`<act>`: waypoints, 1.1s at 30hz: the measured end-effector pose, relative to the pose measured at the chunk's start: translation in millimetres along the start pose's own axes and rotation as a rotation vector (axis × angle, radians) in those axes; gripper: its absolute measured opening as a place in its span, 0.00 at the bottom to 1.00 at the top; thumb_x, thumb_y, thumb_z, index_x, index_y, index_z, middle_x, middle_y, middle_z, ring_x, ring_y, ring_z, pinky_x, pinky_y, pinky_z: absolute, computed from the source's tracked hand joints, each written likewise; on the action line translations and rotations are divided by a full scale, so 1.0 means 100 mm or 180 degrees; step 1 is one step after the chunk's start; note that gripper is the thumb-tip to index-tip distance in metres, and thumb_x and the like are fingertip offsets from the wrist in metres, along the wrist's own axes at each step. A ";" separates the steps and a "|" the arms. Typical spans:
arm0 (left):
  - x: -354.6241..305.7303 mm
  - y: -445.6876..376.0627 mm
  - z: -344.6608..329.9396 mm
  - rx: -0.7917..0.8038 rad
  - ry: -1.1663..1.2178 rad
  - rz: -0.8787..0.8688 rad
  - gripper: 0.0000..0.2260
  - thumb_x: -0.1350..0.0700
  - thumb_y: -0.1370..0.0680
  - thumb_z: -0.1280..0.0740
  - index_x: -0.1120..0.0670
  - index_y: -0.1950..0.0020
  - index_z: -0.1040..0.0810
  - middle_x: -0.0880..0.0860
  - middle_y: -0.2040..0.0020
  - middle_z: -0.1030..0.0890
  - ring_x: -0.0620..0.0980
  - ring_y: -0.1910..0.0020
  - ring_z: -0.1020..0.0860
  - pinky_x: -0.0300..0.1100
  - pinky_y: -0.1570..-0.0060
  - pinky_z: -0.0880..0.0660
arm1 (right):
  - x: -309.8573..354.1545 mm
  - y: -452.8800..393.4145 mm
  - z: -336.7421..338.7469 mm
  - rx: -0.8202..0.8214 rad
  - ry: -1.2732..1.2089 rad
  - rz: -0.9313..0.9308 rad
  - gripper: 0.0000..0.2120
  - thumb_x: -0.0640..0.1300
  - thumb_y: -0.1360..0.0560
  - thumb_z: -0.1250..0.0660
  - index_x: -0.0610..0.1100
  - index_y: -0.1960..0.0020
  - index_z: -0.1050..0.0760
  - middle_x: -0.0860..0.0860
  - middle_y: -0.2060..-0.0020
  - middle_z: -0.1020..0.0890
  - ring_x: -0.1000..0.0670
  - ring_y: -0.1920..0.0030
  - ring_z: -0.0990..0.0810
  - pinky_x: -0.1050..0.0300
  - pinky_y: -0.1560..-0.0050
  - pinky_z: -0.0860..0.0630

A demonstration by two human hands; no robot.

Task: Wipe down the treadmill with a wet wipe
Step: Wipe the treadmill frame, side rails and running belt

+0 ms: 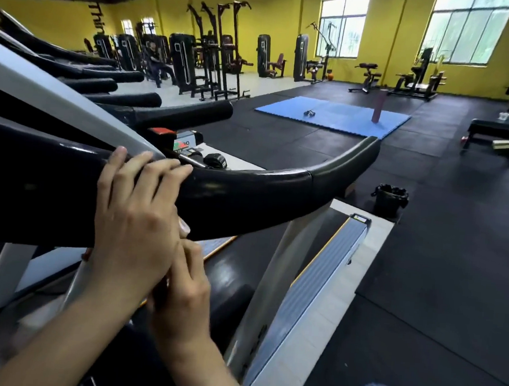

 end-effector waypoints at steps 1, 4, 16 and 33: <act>0.00 0.00 0.01 0.0018 0.0035 -0.0015 0.22 0.60 0.26 0.38 0.58 0.31 0.23 0.57 0.34 0.21 0.62 0.30 0.29 0.57 0.21 0.45 | 0.02 0.02 -0.04 0.0006 0.0018 0.0056 0.24 0.31 0.25 0.32 0.37 0.29 0.28 0.46 0.46 0.26 0.46 0.50 0.21 0.57 0.49 0.22; 0.01 0.02 0.04 -0.0023 0.0062 -0.0080 0.20 0.62 0.23 0.41 0.58 0.32 0.23 0.57 0.34 0.21 0.62 0.30 0.29 0.57 0.21 0.45 | -0.32 -0.10 0.21 -0.0136 0.0195 -0.0206 0.26 0.31 0.25 0.35 0.42 0.27 0.29 0.48 0.48 0.27 0.48 0.52 0.22 0.63 0.49 0.27; -0.69 -0.06 -0.56 0.0329 0.0474 -0.0383 0.20 0.62 0.25 0.39 0.57 0.34 0.20 0.58 0.33 0.22 0.63 0.31 0.27 0.59 0.23 0.43 | -1.21 -0.73 0.78 -0.0263 0.0593 -0.0342 0.28 0.36 0.26 0.39 0.43 0.26 0.31 0.47 0.47 0.26 0.47 0.48 0.22 0.59 0.42 0.25; -2.07 -0.64 -2.37 0.1013 -0.0042 -0.0079 0.20 0.59 0.24 0.37 0.57 0.33 0.21 0.59 0.33 0.22 0.64 0.33 0.26 0.62 0.26 0.39 | -4.23 -1.89 1.96 -0.0369 0.0326 -0.1195 0.25 0.31 0.25 0.37 0.46 0.30 0.24 0.54 0.51 0.29 0.62 0.51 0.27 0.72 0.47 0.32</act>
Point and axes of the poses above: each hand's wrist, its own y-axis away from the middle knuckle, its own z-axis out of the back of the hand, x = y × z, the point moved 9 cm from there along -y, towards the middle knuckle
